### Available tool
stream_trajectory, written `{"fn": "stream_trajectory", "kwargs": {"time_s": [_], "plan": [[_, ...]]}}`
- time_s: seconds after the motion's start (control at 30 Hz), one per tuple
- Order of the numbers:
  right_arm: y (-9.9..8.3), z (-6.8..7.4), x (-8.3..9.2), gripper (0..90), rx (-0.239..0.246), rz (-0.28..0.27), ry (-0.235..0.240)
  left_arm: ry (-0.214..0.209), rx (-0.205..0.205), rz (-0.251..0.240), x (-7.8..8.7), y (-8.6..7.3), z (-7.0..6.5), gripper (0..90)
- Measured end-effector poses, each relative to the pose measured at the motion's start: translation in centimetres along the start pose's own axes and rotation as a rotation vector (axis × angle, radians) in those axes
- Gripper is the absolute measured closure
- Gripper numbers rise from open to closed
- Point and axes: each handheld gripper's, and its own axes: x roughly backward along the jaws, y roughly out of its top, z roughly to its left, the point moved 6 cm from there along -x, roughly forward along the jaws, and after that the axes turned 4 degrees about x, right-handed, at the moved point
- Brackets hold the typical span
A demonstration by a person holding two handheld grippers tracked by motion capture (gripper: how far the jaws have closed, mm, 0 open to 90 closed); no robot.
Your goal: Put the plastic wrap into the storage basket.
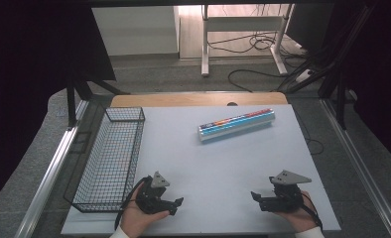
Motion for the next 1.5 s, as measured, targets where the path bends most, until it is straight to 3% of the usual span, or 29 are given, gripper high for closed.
{"fn": "stream_trajectory", "kwargs": {"time_s": [0.67,1.0,1.2,1.5], "plan": [[0.0,-0.1,-0.1,25.3,0.005,0.020,0.037,0.003,0.008,0.002,0.0,0.0,0.1,17.8],[1.4,-0.7,-0.2,29.9,-0.016,0.015,0.051,-0.007,0.011,0.000,0.3,-0.1,0.1,17.5],[3.2,-2.0,0.0,33.0,-0.001,0.024,0.052,-0.012,0.008,0.002,0.4,-0.1,0.1,16.9],[6.3,-5.2,0.1,36.6,-0.005,0.015,0.038,-0.007,0.020,-0.001,0.4,-0.1,0.3,16.9]]}}
